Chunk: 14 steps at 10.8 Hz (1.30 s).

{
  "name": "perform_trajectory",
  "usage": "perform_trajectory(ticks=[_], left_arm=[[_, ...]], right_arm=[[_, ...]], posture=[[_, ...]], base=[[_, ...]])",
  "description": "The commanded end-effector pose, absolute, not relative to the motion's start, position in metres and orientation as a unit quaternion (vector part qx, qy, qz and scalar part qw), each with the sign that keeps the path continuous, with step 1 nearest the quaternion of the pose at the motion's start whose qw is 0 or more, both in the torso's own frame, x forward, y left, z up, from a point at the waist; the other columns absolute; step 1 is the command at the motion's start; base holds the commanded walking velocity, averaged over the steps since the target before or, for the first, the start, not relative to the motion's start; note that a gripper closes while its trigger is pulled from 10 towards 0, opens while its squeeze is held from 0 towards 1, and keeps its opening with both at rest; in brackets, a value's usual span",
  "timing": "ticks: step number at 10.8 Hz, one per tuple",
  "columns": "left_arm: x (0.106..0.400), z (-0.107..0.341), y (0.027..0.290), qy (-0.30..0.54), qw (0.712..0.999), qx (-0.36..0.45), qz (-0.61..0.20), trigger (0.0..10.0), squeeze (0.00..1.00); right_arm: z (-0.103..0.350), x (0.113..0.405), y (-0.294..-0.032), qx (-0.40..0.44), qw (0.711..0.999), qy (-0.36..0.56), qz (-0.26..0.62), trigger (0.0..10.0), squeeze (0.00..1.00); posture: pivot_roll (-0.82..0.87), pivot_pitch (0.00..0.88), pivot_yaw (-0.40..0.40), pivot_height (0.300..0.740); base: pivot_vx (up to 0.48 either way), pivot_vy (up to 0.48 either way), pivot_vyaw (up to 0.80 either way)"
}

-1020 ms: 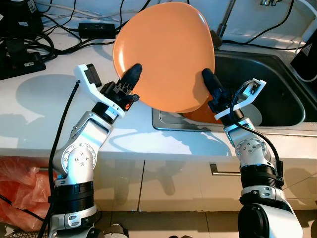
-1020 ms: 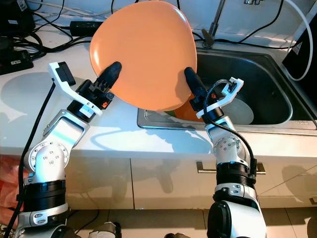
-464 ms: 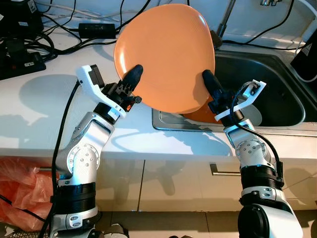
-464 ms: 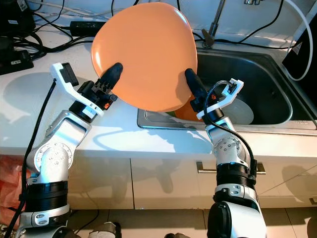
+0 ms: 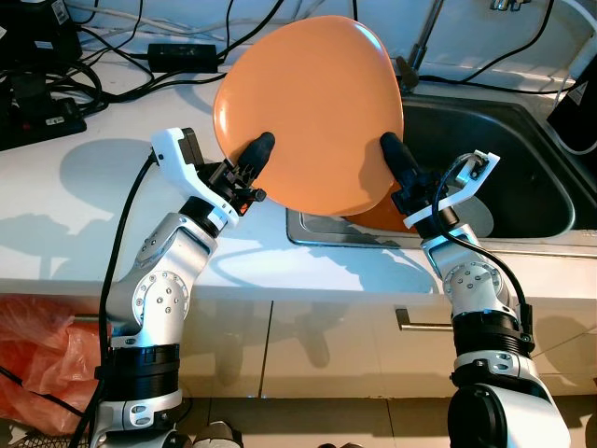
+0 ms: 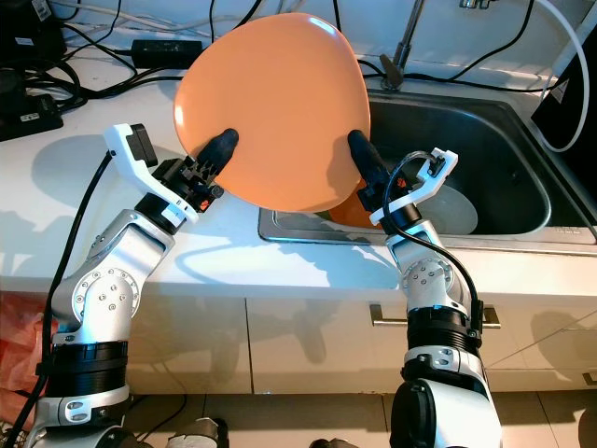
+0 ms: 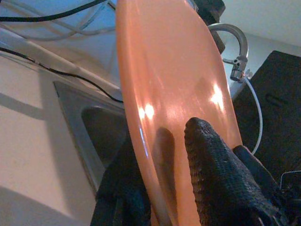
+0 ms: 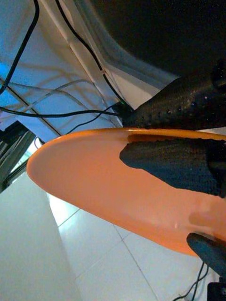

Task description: Kitchen organization

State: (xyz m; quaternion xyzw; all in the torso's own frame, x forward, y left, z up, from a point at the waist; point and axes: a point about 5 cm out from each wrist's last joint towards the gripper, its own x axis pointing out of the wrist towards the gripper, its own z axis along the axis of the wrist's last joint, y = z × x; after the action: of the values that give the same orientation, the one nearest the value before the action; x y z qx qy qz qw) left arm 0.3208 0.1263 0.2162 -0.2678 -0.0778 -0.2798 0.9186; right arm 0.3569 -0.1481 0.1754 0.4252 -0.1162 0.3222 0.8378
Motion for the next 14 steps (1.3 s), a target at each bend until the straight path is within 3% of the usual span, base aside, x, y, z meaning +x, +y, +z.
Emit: perform_trajectory(ticks=[1,6,7,14], left_arm=[[0.318,0.221,0.112,-0.08,0.91,-0.261,-0.312,10.0,0.0],[0.318,0.221,0.113,-0.082,0.911,-0.263,-0.308,10.0,0.0],[0.318,0.221,0.114,-0.083,0.909,-0.271,-0.307,10.0,1.0],[0.317,0.222,0.116,-0.084,0.906,-0.277,-0.31,10.0,1.0]], right_arm=[[0.172,0.358,-0.148,0.417,0.847,-0.107,0.312,0.0,0.0],[0.172,0.363,-0.161,0.429,0.857,-0.115,0.262,0.0,0.0],[0.172,0.364,-0.161,0.429,0.857,-0.115,0.261,0.0,0.0],[0.172,0.366,-0.163,0.431,0.859,-0.116,0.251,0.0,0.0]], posture=[[0.1,0.092,-0.096,0.74],[0.1,0.092,-0.097,0.74],[0.1,0.091,-0.098,0.74],[0.11,0.09,-0.1,0.74]], base=[[0.0,0.0,0.0],[0.0,0.0,0.0],[0.0,0.0,0.0],[0.0,0.0,0.0]])
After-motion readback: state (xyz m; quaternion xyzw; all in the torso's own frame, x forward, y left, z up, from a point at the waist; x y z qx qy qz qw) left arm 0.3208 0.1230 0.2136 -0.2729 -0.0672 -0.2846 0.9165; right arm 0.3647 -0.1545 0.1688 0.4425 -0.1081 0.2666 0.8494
